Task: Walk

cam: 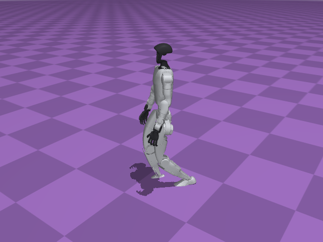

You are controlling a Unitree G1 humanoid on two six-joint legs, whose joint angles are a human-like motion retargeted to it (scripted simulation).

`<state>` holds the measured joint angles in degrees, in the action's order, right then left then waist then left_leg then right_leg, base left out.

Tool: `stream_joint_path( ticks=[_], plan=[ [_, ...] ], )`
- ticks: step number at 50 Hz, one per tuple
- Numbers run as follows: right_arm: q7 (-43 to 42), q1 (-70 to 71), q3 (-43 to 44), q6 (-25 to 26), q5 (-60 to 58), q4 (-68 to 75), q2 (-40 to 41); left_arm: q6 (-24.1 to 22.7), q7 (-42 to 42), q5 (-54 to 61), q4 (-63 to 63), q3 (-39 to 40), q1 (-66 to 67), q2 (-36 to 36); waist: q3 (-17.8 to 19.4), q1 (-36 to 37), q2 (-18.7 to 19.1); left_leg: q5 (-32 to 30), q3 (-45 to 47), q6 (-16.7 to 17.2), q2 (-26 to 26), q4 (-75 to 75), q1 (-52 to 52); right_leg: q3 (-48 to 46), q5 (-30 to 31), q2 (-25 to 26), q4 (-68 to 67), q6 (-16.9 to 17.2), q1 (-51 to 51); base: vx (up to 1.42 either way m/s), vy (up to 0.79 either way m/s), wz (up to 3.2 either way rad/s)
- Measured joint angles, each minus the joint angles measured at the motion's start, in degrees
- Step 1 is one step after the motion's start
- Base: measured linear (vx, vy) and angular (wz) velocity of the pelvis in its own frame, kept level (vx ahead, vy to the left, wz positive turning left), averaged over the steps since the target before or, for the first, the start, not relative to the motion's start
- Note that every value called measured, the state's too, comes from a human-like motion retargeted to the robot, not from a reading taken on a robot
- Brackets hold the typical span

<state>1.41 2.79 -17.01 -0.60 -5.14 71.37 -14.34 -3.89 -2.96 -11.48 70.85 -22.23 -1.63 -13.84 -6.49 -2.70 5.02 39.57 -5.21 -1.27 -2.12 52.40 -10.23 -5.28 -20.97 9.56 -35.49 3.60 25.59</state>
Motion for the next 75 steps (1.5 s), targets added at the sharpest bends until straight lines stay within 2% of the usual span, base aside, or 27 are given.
stream_joint_path(
  ticks=[4, 8, 13, 19, 23, 27, 30, 33, 36, 39, 43, 46, 48, 50, 55, 58, 60, 63, 65, 67, 70, 75],
  plan=[
    [-1.21, 0.50, -0.89, -0.49, -1.62, -1.79, -0.12, 0.18, 0.93, 0.20, 0.46, 1.42, 2.33, -0.19, 0.67, 2.34, 2.12, -4.48, 1.16, 1.24, -5.41, 17.38, -6.73, -0.30, -1.90, 3.95, 1.72, -1.92, -3.72, 0.00, 0.00, 0.00],
    [-1.73, 2.67, -1.49, -0.84, -3.38, -3.19, -0.63, 0.44, 1.43, 0.75, -0.02, 3.01, 3.64, -0.21, 0.71, 5.24, 2.48, -3.83, 2.04, -1.32, -8.33, 26.08, -16.87, 0.96, -2.44, 5.70, 6.30, -2.71, -7.43, 0.00, 0.00, 0.00],
    [-1.45, 6.30, -1.46, -1.29, -3.39, -4.94, -1.55, 0.28, 1.00, 2.65, -0.15, 5.55, 4.76, 0.52, 0.71, 7.25, -0.32, -3.19, 3.80, -3.85, -4.59, 17.16, -26.68, 2.92, -2.95, 2.76, 11.89, -2.14, -12.09, 0.00, 0.00, 0.00],
    [-1.04, 7.86, -1.54, -2.03, -3.05, -6.62, -2.16, -0.15, 1.08, 4.48, 0.73, 7.66, 6.05, 2.13, -0.88, 7.40, -2.42, -7.63, 4.15, -2.88, 2.07, -6.06, -31.39, 2.93, -4.43, -1.27, 14.97, -1.94, -16.03, 0.03, 0.02, 0.19],
    [-0.88, 7.13, -1.74, -2.08, -3.58, -6.42, -1.98, -0.03, 1.38, 5.04, 1.49, 8.36, 7.16, 3.17, -2.28, 7.04, -2.83, -9.07, 4.00, -3.12, 4.67, -9.86, -31.29, 3.34, -7.63, -2.65, 9.70, -2.04, -16.71, 0.04, 0.03, 0.17],
    [-0.12, 5.33, -1.58, -1.82, -4.00, -4.55, -0.80, 0.15, 1.77, 5.21, 2.17, 8.74, 6.88, 3.68, -3.22, 5.68, -5.14, -10.06, 5.40, -5.13, 8.74, -8.19, -27.94, 4.43, -10.41, -6.06, -0.59, -0.44, -17.28, 0.06, 0.06, 0.34],
    [0.95, 2.95, -1.14, -1.43, -3.73, -2.11, 0.12, 0.36, 2.13, 5.28, 1.80, 8.54, 5.78, 3.77, -3.60, 3.82, -7.80, -8.86, 6.60, -7.31, 13.10, -7.97, -24.28, 5.20, -8.37, -9.94, -12.75, 2.51, -15.86, 0.03, 0.06, 0.51],
    [2.34, 1.56, -0.33, -1.14, -2.98, 0.07, 0.74, 0.81, 2.25, 4.97, 0.36, 7.86, 2.98, 3.18, -3.86, 1.33, -11.66, -8.86, 7.88, -9.64, 18.64, -13.79, -19.16, 6.00, -2.98, -16.19, -29.04, 5.58, -9.78, 0.00, 0.05, 0.54],
    [2.69, 0.38, 0.69, -1.09, -2.50, 1.17, 0.95, 0.93, 2.78, 4.78, -1.67, 7.26, -0.37, 2.37, -4.09, -0.87, -12.31, -7.97, 7.45, -10.54, 20.49, -18.20, -14.74, 5.24, -1.69, -20.20, -40.19, 4.53, -2.02, 0.00, 0.04, 0.34],
    [2.07, -0.56, 1.93, -1.21, -1.89, 1.34, 0.79, 1.00, 3.78, 5.28, -3.72, 7.45, -3.82, 1.61, -4.10, -2.75, -11.25, -7.18, 6.28, -10.27, 20.33, -22.36, -10.37, 3.93, -5.13, -22.35, -42.81, 1.84, 5.73, 0.00, 0.02, 0.13],
    [0.77, -0.62, 3.77, -0.73, -0.69, 0.94, 0.22, 0.84, 5.10, 6.72, -6.62, 8.61, -8.35, 0.52, -3.65, -4.09, -8.07, -7.52, 4.07, -9.28, 17.84, -29.55, -4.29, 1.85, -7.90, -20.53, -32.19, 0.30, 13.44, 0.00, 0.00, 0.00],
    [-0.12, -0.84, 5.06, -0.10, 0.31, 0.98, 0.03, 0.06, 5.44, 7.40, -8.85, 8.88, -10.04, -0.09, -3.65, -4.19, -5.88, -7.12, 3.10, -8.72, 15.59, -32.13, -1.35, 1.55, -6.66, -16.60, -17.76, 1.54, 16.06, 0.00, 0.00, 0.00],
    [-0.61, -1.45, 5.68, 0.07, 0.78, 1.19, 0.14, -0.60, 5.42, 7.36, -9.89, 8.62, -9.96, -0.07, -3.80, -4.32, -5.73, -5.93, 2.98, -8.57, 15.40, -31.02, -0.61, 2.98, -6.18, -14.67, -10.19, 3.06, 17.61, 0.00, 0.00, 0.00],
    [-0.62, -1.02, 6.44, 0.06, 1.21, 1.64, 0.01, -1.14, 4.95, 7.22, -10.70, 8.51, -10.52, -0.31, -4.23, -3.23, -3.50, -4.91, 2.57, -8.15, 12.52, -31.93, 0.55, 3.10, -2.98, -10.42, 1.18, 3.66, 16.23, 0.00, 0.00, 0.00],
    [-0.52, -2.56, 6.81, -0.15, 2.29, 2.46, 0.55, -1.42, 3.45, 6.07, -9.63, 7.91, -7.26, 0.73, -4.33, -2.79, -3.15, 0.77, 0.90, -7.27, 11.41, -21.57, 1.76, 3.85, -1.78, -7.37, -2.54, 2.82, 15.16, 0.01, -0.02, 0.18],
    [-0.93, -3.04, 6.63, -0.41, 2.87, 2.46, 0.46, -0.92, 1.83, 4.89, -6.27, 7.69, -3.63, 1.76, -3.83, -2.42, -1.76, 2.20, 0.12, -5.31, 8.93, -11.72, 2.29, 3.12, -1.49, -4.50, -7.15, 1.28, 11.98, 0.03, -0.04, 0.23],
    [-1.36, -3.32, 6.32, -0.58, 3.03, 2.00, 0.37, -0.47, 0.77, 3.82, -3.58, 7.46, -0.94, 2.40, -3.45, -2.00, -0.45, 1.20, -0.14, -3.32, 6.52, -3.59, 1.77, 2.34, -1.70, -2.16, -8.80, 0.10, 9.23, 0.01, -0.04, 0.21],
    [-2.13, -3.55, 5.54, -0.71, 2.83, 0.42, 0.06, 0.18, -0.20, 1.94, -0.29, 6.86, 2.81, 2.81, -2.95, -0.73, 1.78, -4.18, 0.22, 0.03, 1.73, 11.30, -1.90, 0.89, -3.39, 1.74, -8.37, -2.12, 4.96, 0.00, -0.01, 0.06],
    [-2.69, -2.70, 5.10, -0.67, 2.18, -0.86, -0.40, 0.64, -0.52, 0.81, 0.97, 6.67, 4.24, 2.69, -2.82, 0.48, 3.24, -7.25, 0.79, 0.67, -2.20, 20.78, -6.72, 0.12, -3.98, 4.28, -5.01, -3.51, 1.94, 0.00, 0.00, 0.00],
    [-3.50, -1.89, 4.49, -0.85, 1.38, -1.98, -0.74, 0.92, -0.22, 0.45, 1.19, 6.38, 5.82, 2.49, -2.80, 1.95, 3.09, -6.85, 2.20, -1.03, -4.81, 27.11, -11.88, 0.37, -5.29, 5.15, -3.51, -4.13, -0.29, 0.00, 0.00, 0.00],
    [-3.96, 1.10, 4.09, -0.85, 0.73, -3.18, -1.33, 1.22, 0.04, 1.09, 0.64, 6.92, 6.59, 1.80, -2.84, 3.94, 1.61, -4.11, 3.53, -4.44, -6.03, 29.63, -20.81, 1.48, -5.07, 5.02, 2.34, -3.94, -4.53, 0.00, 0.00, 0.00],
    [-3.75, 5.10, 3.54, -1.27, 1.69, -5.79, -1.83, 0.51, 0.60, 3.68, -0.29, 8.84, 7.79, 2.14, -2.46, 5.89, -1.23, -1.95, 5.40, -6.63, -3.01, 16.81, -30.45, 3.08, -5.07, 2.77, 9.07, -2.83, -11.01, 0.00, 0.00, 0.00]
  ],
)
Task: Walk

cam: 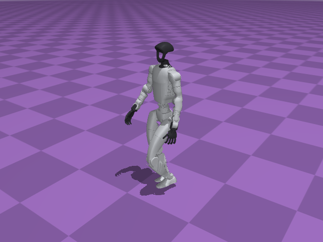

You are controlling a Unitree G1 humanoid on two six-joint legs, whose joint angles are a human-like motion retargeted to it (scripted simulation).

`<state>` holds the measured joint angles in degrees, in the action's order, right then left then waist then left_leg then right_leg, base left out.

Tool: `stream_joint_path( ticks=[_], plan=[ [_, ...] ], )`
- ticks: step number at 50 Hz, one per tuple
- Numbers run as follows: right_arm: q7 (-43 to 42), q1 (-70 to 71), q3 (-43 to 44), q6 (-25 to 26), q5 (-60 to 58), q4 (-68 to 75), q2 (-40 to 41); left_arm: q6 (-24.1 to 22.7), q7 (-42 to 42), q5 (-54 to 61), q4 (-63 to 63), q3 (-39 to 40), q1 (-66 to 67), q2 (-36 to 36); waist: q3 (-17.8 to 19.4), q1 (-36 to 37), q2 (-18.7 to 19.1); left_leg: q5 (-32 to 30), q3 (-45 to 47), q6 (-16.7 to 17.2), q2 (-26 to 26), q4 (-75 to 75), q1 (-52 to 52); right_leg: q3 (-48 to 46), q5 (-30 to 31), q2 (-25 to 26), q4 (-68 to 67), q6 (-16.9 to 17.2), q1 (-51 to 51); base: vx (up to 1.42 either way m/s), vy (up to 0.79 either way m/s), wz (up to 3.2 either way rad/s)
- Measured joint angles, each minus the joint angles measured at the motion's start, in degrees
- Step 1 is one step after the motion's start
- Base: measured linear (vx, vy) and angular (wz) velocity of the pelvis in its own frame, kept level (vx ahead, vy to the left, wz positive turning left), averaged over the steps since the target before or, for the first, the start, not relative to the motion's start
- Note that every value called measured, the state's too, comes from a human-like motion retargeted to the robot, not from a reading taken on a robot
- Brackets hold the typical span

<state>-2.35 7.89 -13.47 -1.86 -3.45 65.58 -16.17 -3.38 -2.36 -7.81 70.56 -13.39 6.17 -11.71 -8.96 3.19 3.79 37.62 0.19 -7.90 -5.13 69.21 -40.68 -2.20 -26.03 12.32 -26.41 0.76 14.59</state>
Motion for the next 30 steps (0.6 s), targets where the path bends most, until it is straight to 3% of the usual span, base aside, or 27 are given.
stream_joint_path(
  ticks=[5, 13, 15, 20, 22, 25, 30],
  plan=[
    [1.09, 1.94, -0.69, -0.83, 0.07, -2.06, -0.14, -0.87, 0.85, 2.26, -0.05, 1.36, -0.02, 0.88, -1.34, -0.03, -2.52, -2.90, 0.59, 1.19, 6.32, -22.91, -3.07, 0.05, -0.50, -3.87, 3.45, 0.91, -3.99, 0.00, 0.01, 0.04],
    [2.87, -1.01, -1.49, -0.93, -1.01, -0.33, 1.76, -1.16, 2.54, 4.59, -0.42, 3.26, -0.53, 1.74, -3.61, -0.88, -4.94, -5.62, 1.38, -0.03, 12.47, -24.31, -0.19, 1.31, -5.15, -8.28, -10.13, 2.94, -6.08, 0.03, 0.05, 0.15],
    [3.62, -2.55, -1.24, -0.70, -0.88, 1.50, 2.47, -1.11, 3.03, 5.22, -0.74, 3.68, -1.13, 1.66, -3.96, -1.64, -6.42, -5.44, 1.92, -1.15, 14.93, -23.64, 1.93, 1.90, -4.27, -10.35, -15.99, 4.63, -6.14, 0.04, 0.06, 0.35],
    [5.50, -6.00, 0.31, -0.29, 0.56, 5.77, 3.86, -0.68, 3.94, 5.96, -3.13, 3.97, -3.82, 1.08, -4.26, -4.87, -11.45, -3.87, 3.76, -4.56, 22.58, -27.82, 8.96, 2.97, 4.40, -18.29, -39.10, 10.42, 0.12, 0.00, 0.05, 0.44],
    [5.75, -6.15, 1.47, -0.28, 1.03, 6.69, 3.95, -0.40, 4.05, 6.06, -4.39, 4.12, -6.22, 0.45, -4.53, -6.06, -12.04, -3.72, 3.78, -5.32, 23.86, -31.99, 11.96, 2.75, 5.94, -21.20, -47.66, 10.22, 6.20, -0.01, 0.04, 0.25],
    [4.98, -6.44, 2.97, -0.45, 1.36, 7.12, 3.65, -0.13, 4.59, 6.45, -5.96, 4.46, -9.82, -0.29, -4.47, -7.67, -10.51, -2.99, 2.90, -5.24, 23.33, -37.21, 16.69, 1.39, 2.74, -23.72, -54.05, 7.01, 15.04, 0.00, 0.00, 0.00],
    [3.01, -7.00, 4.76, -0.15, 2.06, 6.63, 2.74, 0.06, 5.84, 7.16, -8.06, 5.16, -14.55, -0.96, -3.91, -9.78, -6.60, -2.55, 0.92, -3.89, 20.83, -45.19, 23.99, -1.17, -4.00, -23.37, -44.75, 3.66, 26.19, 0.00, 0.00, 0.00]
  ],
)
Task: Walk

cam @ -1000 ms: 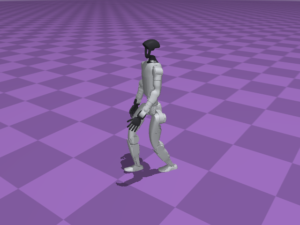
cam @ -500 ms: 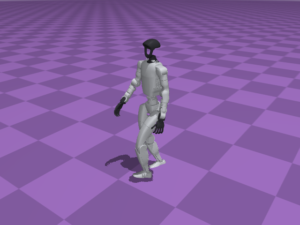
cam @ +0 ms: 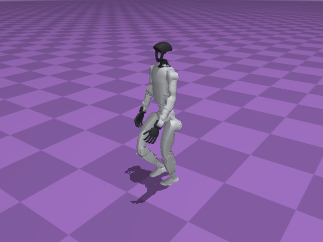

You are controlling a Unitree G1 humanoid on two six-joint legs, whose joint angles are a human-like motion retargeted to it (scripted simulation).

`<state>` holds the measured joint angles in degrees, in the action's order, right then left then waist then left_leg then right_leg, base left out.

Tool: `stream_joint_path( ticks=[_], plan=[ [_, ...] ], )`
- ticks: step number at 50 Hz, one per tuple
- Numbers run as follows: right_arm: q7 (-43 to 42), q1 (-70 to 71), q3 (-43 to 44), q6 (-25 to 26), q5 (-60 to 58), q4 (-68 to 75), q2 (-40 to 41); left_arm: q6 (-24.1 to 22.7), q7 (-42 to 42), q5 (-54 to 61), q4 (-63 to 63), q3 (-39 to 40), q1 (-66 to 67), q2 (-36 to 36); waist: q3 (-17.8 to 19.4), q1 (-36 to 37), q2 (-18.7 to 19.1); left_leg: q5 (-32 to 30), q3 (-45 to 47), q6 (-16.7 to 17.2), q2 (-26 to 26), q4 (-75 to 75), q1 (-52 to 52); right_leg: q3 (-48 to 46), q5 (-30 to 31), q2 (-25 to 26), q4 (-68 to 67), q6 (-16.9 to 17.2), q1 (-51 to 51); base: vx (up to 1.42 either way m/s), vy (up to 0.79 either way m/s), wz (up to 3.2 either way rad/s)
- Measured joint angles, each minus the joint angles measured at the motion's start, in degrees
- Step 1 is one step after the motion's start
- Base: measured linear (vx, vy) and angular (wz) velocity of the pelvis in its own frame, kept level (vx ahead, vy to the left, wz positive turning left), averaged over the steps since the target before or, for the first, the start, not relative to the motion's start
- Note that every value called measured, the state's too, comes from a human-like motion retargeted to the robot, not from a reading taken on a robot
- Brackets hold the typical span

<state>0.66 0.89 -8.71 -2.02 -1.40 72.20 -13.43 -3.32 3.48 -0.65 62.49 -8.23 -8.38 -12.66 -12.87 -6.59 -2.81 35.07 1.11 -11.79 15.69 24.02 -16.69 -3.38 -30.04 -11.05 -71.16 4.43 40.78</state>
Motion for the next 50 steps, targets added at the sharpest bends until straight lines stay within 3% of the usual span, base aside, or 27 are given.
stream_joint_path(
  ticks=[5, 8, 16, 23, 25, 28, 33, 38, 43, 50],
  plan=[
    [-1.23, -0.28, 1.61, 0.83, 0.88, 0.55, -0.57, -1.02, -0.08, -0.39, -2.11, -0.51, -1.98, -0.27, -0.14, 0.07, 3.39, 0.29, -1.01, 1.07, -3.37, -4.87, 4.83, 0.18, 0.85, 6.69, 24.47, 1.78, 4.07, 0.00, 0.00, 0.00],
    [-1.61, -1.17, 2.10, 0.89, 1.19, 1.17, -0.40, -1.67, -0.43, -1.29, -2.81, -1.21, -1.43, 0.08, -0.69, 0.09, 3.17, 3.01, -0.93, 1.36, -3.54, -1.87, 5.36, 2.10, 0.71, 8.89, 31.19, 2.84, 5.30, 0.00, 0.00, 0.00],
    [-2.49, -2.13, 2.87, 0.63, 3.20, 2.42, -0.66, -1.10, -3.88, -4.04, 2.88, -2.02, 4.65, 2.81, -0.64, 1.73, 5.72, 8.84, -2.87, 4.14, -8.82, 14.05, 8.24, 1.40, 3.84, 15.66, 27.58, -0.08, -1.17, 0.00, 0.00, 0.00],
    [-3.82, -1.96, 1.99, 0.44, 3.61, -0.76, -1.12, 0.47, -6.10, -6.42, 8.76, -2.84, 11.06, 3.20, 0.48, 4.30, 9.30, 1.10, -2.21, 8.85, -19.19, 43.10, 2.26, -1.37, 2.59, 23.10, 28.32, -3.97, -10.62, 0.00, -0.02, 0.04],
    [-4.42, -1.28, 1.53, 0.39, 3.14, -2.11, -1.34, 0.74, -5.77, -6.49, 8.73, -3.08, 11.97, 2.72, 0.67, 5.52, 9.60, 0.07, -1.29, 7.97, -22.47, 51.08, -2.30, -1.74, 1.81, 24.47, 30.09, -4.88, -12.77, 0.00, 0.00, 0.00],
    [-4.92, 0.70, 0.97, 0.43, 2.66, -3.64, -1.65, 1.02, -4.81, -5.50, 7.56, -2.92, 12.23, 1.86, 0.76, 7.46, 8.86, 3.38, -0.16, 4.57, -25.42, 57.05, -10.62, -1.28, 1.67, 25.30, 34.06, -5.15, -15.80, 0.00, 0.00, 0.00],
    [-4.50, 4.67, 0.25, 0.43, 3.08, -6.14, -2.03, 0.75, -3.41, -2.87, 5.00, -1.57, 11.53, 0.85, 1.25, 9.13, 5.66, 7.69, 1.18, 1.08, -22.87, 50.71, -22.13, 0.26, 1.97, 23.57, 41.15, -4.11, -21.12, 0.00, 0.00, 0.00],
    [-3.53, 6.31, -0.50, -0.14, 3.67, -8.73, -2.00, -0.24, -2.65, -1.34, 4.00, -0.73, 11.07, 0.98, 0.94, 9.25, 3.42, 6.18, 1.93, 2.06, -17.50, 32.73, -27.57, 0.87, 1.57, 21.10, 45.38, -3.33, -25.09, 0.00, 0.00, 0.00],
    [-2.21, 6.62, -1.21, -0.36, 3.06, -9.46, -1.40, -0.65, -2.43, -0.59, 3.62, -0.29, 10.99, 1.39, -0.37, 8.57, 1.95, 3.01, 1.50, 3.35, -12.44, 18.22, -28.12, 0.99, 0.44, 18.62, 45.36, -2.95, -26.96, 0.00, 0.01, 0.08],
    [-0.71, 4.04, -1.87, -0.13, 2.07, -6.83, 0.46, -0.66, -2.19, 0.14, 3.81, 0.80, 11.72, 1.98, -1.93, 7.90, 0.42, 1.11, 1.46, 2.59, -8.56, 19.76, -25.31, 2.31, -2.79, 16.14, 36.71, -1.51, -29.03, 0.00, 0.00, 0.03]
  ],
)
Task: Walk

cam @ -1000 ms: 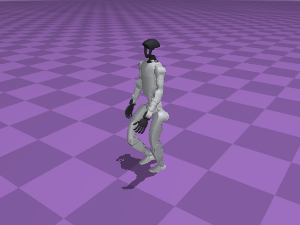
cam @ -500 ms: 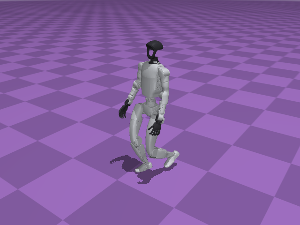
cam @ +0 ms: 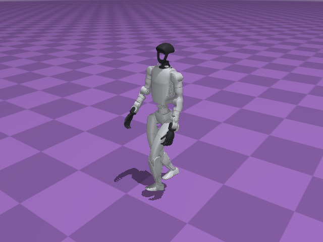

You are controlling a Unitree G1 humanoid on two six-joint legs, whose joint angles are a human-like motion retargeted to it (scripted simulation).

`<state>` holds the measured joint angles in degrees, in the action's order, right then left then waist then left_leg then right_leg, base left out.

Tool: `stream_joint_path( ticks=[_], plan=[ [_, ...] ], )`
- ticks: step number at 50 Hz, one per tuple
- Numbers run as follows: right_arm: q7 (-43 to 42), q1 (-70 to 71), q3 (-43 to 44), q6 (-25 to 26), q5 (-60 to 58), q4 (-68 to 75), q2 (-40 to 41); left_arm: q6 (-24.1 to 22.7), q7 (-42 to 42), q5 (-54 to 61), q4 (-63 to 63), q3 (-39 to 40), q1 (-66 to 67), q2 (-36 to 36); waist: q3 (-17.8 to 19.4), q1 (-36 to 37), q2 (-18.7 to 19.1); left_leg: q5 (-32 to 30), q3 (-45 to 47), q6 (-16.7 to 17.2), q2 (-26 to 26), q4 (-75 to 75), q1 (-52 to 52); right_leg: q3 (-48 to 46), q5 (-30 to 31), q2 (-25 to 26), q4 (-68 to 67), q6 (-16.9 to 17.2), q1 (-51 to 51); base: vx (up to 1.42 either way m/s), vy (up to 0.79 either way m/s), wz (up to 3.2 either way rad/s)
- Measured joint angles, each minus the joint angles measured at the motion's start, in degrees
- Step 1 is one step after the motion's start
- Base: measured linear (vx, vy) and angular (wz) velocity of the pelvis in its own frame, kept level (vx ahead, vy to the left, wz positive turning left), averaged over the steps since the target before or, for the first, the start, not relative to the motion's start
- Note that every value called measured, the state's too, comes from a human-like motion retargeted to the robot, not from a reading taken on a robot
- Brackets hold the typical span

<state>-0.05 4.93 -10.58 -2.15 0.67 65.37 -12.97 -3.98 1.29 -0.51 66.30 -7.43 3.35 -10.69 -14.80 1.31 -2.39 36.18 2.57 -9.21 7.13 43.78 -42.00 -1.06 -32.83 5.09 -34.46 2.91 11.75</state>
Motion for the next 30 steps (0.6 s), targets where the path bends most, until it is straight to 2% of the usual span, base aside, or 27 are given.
stream_joint_path(
  ticks=[5, 11, 14, 17, 20, 23, 28, 30],
  plan=[
    [1.18, -2.35, 0.78, 0.40, 0.26, 3.67, 0.77, 0.35, 0.21, 0.84, 0.95, 0.88, 0.02, -0.05, -0.33, -1.37, -2.42, 0.12, 0.39, -1.98, 4.43, 0.83, 4.72, 1.62, 1.94, -3.33, -10.08, 3.23, -1.23, 0.02, 0.03, 0.12],
    [1.89, -4.17, 2.53, 0.43, 1.71, 6.60, 1.29, 1.08, 0.63, 0.83, 0.67, 1.44, -1.43, -0.30, -0.20, -3.79, -6.37, 1.18, 1.89, -5.09, 10.64, -3.45, 11.35, 1.90, 10.42, -10.71, -32.41, 8.24, 4.64, 0.01, 0.03, 0.14],
    [1.54, -4.46, 3.62, 0.27, 2.00, 6.93, 1.46, 1.31, 0.94, 0.76, -0.30, 1.56, -2.97, -0.68, -0.01, -4.87, -6.64, 2.12, 2.15, -5.65, 11.47, -5.98, 14.43, 0.46, 10.34, -14.73, -42.19, 6.88, 10.65, 0.00, 0.00, 0.00],
    [0.73, -4.58, 4.55, 0.05, 2.03, 6.81, 1.37, 1.53, 1.45, 0.95, -1.47, 1.73, -4.95, -0.91, 0.32, -5.83, -5.51, 2.93, 1.84, -5.22, 11.02, -8.85, 17.60, -1.12, 5.83, -17.61, -46.55, 3.62, 17.26, 0.00, 0.00, 0.00],
    [-0.21, -4.69, 5.09, -0.04, 2.03, 6.45, 1.01, 1.84, 2.00, 1.06, -2.54, 1.76, -7.10, -0.93, 0.68, -6.83, -3.85, 3.39, 1.16, -4.38, 10.26, -12.10, 20.66, -2.46, 0.84, -18.86, -44.87, 1.25, 23.66, 0.00, 0.00, 0.00],
    [-0.97, -3.77, 5.49, 0.45, 1.93, 6.14, 0.25, 2.06, 2.29, 1.17, -3.46, 1.90, -10.15, -0.91, 0.95, -7.01, -0.86, 2.33, -0.27, -3.45, 8.19, -18.43, 24.40, -4.09, -1.21, -16.77, -36.28, 0.29, 28.94, 0.00, 0.00, 0.00],
    [-1.99, -3.67, 5.72, 1.23, 1.97, 6.18, -0.40, 1.27, 2.17, 0.78, -5.17, 0.76, -12.27, -0.77, 0.70, -6.89, 2.04, 2.45, -1.35, -2.54, 5.82, -22.33, 27.49, -4.17, -0.69, -11.45, -17.17, 2.01, 33.73, 0.00, 0.00, 0.00],
    [-2.36, -4.22, 5.65, 1.33, 1.92, 6.31, -0.42, 0.80, 2.12, 0.36, -5.84, 0.11, -12.03, -0.60, 0.54, -6.98, 1.87, 3.60, -1.11, -2.32, 5.95, -21.03, 27.64, -2.86, -1.03, -10.21, -12.01, 3.14, 35.21, 0.00, 0.00, 0.00]
  ],
)
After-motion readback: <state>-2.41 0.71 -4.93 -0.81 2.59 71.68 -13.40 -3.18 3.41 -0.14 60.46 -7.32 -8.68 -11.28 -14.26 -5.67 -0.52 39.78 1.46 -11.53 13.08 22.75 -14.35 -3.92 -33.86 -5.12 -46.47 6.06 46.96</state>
